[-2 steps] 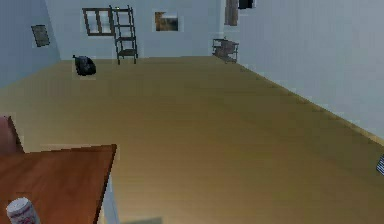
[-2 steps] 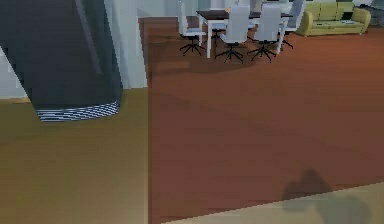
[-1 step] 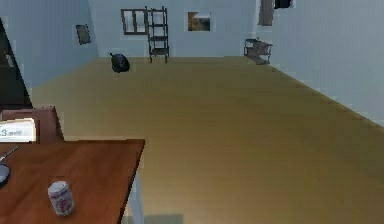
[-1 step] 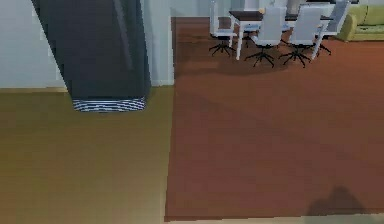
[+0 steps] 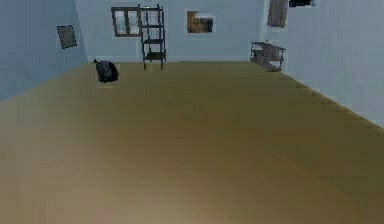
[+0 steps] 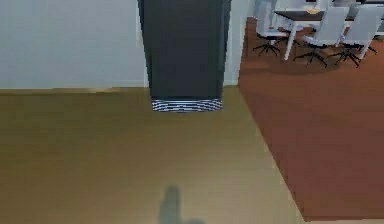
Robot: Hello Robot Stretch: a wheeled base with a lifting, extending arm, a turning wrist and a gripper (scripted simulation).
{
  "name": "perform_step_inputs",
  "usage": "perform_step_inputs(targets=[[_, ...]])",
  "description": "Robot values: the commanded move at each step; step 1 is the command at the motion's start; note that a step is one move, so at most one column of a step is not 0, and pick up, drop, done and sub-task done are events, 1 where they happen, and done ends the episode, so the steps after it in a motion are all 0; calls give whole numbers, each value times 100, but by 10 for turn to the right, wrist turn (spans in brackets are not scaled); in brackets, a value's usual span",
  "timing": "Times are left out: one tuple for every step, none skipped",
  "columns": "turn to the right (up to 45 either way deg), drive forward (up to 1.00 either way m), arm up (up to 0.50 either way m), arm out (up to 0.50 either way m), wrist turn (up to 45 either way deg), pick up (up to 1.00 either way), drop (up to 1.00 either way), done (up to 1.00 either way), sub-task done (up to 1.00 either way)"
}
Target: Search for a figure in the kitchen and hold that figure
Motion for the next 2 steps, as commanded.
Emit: perform_step_inputs(targets=[[-90,0,0,0,0,0,0,0,0],[-30,0,0,0,0,0,0,0,0]])
